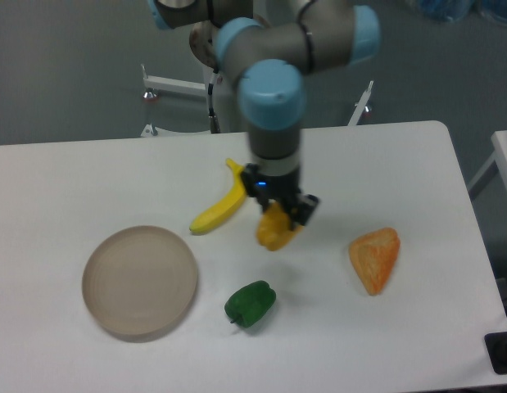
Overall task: Place the yellow pepper on the plate
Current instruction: 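Lower the yellow pepper onto the beige plate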
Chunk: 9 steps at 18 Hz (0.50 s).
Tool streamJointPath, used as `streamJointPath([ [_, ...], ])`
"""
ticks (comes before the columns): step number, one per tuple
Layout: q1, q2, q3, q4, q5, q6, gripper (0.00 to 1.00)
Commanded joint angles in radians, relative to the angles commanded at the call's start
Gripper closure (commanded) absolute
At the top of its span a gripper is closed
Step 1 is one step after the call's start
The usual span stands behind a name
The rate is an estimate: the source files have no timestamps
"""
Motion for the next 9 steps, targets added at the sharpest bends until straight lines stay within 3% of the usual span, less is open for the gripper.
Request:
streamJointPath([
  [5, -0.087, -0.03, -0.017, 0.011, -0.143, -0.187, 0.45],
  [9, -0.137, -0.093, -0.009, 0.035, -0.151, -0.261, 0.45],
])
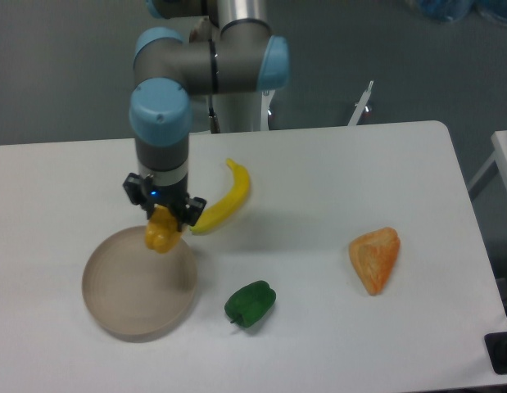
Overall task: Place the yellow pepper on the plate
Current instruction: 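Lower the yellow pepper onto the beige plate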
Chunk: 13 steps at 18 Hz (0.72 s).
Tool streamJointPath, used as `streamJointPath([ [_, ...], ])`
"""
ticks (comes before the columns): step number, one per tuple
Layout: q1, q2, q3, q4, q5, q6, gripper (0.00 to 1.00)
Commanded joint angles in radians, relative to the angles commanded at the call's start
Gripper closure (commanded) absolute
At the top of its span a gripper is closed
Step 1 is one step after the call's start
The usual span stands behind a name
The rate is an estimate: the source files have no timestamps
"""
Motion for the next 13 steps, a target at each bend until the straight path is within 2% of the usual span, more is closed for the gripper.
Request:
streamJointPath([
  [8, -0.043, -0.071, 0.005, 0.133, 0.003, -0.071, 0.45],
  [13, -0.046, -0.095, 0.005, 0.146, 0.009, -0.071, 0.45],
])
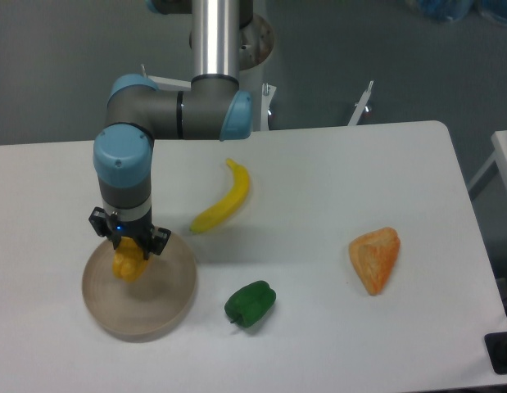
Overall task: Place the yellow pepper on the plate
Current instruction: 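Lower the yellow pepper onto the beige plate, then open the gripper to release the yellow pepper on the plate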
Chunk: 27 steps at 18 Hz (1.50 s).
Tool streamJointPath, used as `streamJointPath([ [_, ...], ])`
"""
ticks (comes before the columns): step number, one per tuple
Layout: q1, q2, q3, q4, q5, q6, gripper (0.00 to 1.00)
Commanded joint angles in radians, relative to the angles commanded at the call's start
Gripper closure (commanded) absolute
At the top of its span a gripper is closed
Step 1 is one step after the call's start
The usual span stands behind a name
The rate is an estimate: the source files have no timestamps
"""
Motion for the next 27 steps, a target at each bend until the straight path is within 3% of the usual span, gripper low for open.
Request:
streamJointPath([
  [16, -0.005, -0.018, 0.0, 0.002, 0.025, 0.014, 0.42],
  [18, -0.005, -0.014, 0.003, 0.002, 0.025, 0.017, 0.25],
  [24, 0.005, -0.003, 0.029, 0.0, 0.025, 0.023, 0.11],
  [25, 0.251, 0.147, 0.011, -0.056, 0.173, 0.296, 0.0],
  [27, 0.252, 0.149, 0.006, -0.057, 0.173, 0.298, 0.0],
])
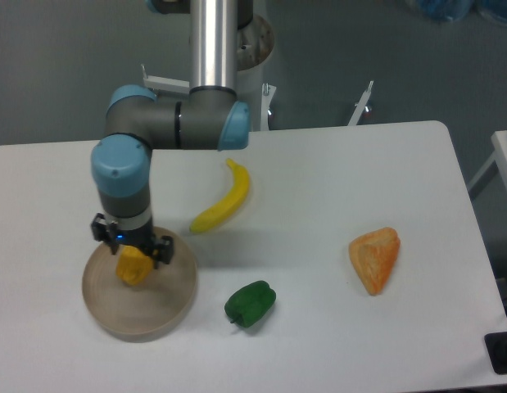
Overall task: Place the yellow pepper on the plate
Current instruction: 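Open the gripper to release the yellow pepper on the plate, then raise the open gripper away from the plate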
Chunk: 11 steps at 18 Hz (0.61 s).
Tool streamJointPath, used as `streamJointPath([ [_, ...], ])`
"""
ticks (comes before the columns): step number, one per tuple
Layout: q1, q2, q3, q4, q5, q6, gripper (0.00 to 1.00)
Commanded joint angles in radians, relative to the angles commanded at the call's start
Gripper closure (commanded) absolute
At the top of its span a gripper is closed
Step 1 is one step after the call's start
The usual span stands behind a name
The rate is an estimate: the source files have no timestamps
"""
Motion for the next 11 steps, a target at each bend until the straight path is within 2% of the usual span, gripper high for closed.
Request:
streamJointPath([
  [11, -0.002, -0.003, 0.002, 0.002, 0.005, 0.014, 0.0],
])
